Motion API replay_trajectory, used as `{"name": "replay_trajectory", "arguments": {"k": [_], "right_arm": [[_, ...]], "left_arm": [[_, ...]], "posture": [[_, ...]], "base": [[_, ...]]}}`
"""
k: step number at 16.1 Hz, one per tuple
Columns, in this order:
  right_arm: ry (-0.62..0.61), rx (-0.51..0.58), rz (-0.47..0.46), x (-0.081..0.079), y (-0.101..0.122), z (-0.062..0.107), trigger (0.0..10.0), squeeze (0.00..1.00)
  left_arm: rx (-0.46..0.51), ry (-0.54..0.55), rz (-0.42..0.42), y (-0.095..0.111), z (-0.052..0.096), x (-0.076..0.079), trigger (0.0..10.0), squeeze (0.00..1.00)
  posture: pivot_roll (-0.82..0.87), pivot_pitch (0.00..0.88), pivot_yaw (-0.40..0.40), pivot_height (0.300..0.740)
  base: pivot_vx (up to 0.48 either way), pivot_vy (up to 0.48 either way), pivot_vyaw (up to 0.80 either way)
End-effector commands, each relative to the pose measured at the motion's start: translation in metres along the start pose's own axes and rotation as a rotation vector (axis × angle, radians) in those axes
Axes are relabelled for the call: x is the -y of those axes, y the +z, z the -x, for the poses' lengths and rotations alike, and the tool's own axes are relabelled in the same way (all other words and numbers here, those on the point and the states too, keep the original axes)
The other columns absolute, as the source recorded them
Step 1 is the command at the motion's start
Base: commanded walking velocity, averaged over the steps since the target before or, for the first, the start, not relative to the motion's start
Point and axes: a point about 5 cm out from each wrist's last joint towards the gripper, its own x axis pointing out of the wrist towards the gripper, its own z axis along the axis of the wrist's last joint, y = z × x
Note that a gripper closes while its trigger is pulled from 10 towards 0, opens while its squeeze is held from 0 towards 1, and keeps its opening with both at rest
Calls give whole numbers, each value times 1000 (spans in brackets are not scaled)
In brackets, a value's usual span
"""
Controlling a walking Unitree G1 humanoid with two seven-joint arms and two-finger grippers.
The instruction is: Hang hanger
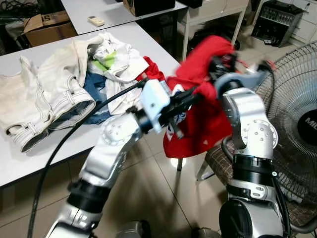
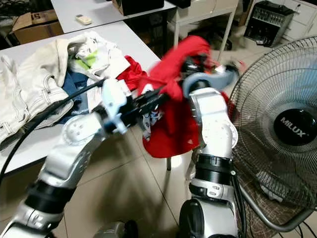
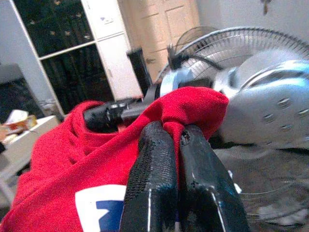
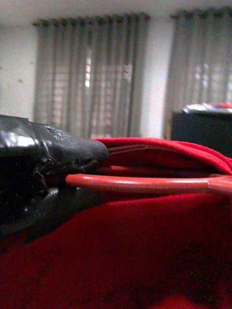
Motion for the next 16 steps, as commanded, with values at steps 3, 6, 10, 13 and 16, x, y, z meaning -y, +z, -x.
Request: {"name": "replay_trajectory", "arguments": {"k": [3,6,10,13,16], "right_arm": [[97,-57,30,-21,-3,13,10000,0],[62,-60,106,-11,1,19,10000,0],[69,-24,47,-9,9,26,10000,0],[63,13,72,-9,19,29,10000,0],[23,8,169,-3,24,30,10000,0]], "left_arm": [[-15,28,-6,0,7,-3,10000,451],[-31,-49,36,-1,17,10,10000,1000],[-138,-30,44,-18,40,12,10000,1000],[-162,-39,70,-17,57,11,10000,1000],[-166,-76,74,-15,62,16,10000,1000]], "posture": [[-20,60,60,740],[-12,55,63,740],[-3,42,72,740],[2,34,73,740],[11,28,67,740]], "base": [[0,0,0],[0,0,0],[0,0,0],[0,0,0],[0,0,0]]}}
